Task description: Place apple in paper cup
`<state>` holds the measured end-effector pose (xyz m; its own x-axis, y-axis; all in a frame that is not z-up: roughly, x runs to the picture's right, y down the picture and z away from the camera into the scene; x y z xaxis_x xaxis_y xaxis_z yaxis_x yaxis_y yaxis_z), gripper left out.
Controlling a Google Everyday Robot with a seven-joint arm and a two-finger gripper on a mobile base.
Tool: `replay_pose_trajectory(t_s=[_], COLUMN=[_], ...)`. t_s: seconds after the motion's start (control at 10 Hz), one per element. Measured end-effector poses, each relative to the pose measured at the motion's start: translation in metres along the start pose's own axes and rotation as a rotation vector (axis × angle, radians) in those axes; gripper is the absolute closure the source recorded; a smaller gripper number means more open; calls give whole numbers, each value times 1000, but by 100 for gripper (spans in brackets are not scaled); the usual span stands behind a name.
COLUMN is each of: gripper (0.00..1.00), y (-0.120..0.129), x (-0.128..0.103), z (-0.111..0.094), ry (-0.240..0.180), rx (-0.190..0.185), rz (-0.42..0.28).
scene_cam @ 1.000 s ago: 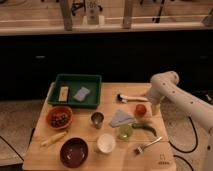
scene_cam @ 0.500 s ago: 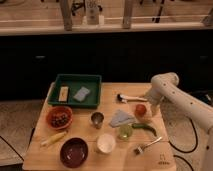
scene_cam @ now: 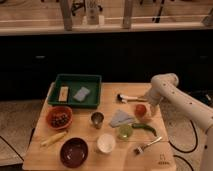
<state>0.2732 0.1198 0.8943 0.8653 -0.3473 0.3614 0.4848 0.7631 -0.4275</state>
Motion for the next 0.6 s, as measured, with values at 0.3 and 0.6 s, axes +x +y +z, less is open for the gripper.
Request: replay_pose_trajectory(t_s=[0.3,0.6], gripper=[20,20], y=[-3,-5], x=[-2,-3], z=[4,6], ry=[-15,-30], rx=[2,1], rz=[-36,-64])
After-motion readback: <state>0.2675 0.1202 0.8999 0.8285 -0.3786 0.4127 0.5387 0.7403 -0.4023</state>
